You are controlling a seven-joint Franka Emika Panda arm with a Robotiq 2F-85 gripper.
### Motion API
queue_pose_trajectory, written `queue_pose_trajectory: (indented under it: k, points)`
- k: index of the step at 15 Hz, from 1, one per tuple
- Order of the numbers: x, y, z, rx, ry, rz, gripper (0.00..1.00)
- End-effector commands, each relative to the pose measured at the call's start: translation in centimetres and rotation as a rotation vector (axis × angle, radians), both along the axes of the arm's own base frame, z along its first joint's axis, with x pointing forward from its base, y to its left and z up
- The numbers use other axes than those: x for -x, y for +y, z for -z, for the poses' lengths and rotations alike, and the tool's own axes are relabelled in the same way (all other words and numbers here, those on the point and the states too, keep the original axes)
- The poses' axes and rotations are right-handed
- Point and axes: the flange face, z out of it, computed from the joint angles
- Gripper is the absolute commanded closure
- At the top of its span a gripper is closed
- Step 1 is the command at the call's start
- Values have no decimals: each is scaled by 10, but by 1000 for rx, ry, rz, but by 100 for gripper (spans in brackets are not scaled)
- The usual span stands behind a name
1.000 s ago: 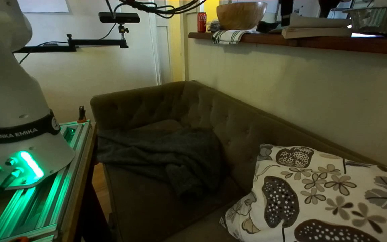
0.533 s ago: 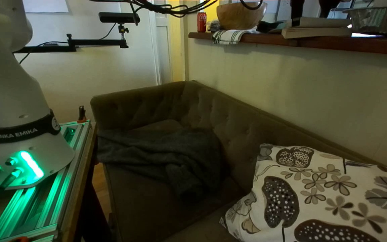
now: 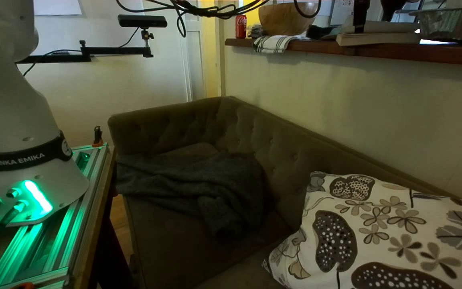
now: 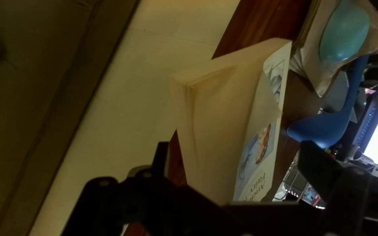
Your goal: Pick up the book from the counter and place it on the right side of the sofa.
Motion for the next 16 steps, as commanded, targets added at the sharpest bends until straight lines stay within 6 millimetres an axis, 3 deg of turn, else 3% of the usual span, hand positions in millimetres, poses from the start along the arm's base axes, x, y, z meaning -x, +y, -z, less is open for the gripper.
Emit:
queue_pose_trajectory:
  k: [1, 10, 13, 16]
  points:
    - [-17, 0, 9, -15, 27, 45, 0]
    - [-21, -6, 48, -68, 74, 47, 0]
    - [-19, -9, 50, -112, 56, 38, 0]
    - [-8, -11, 35, -117, 68, 5, 0]
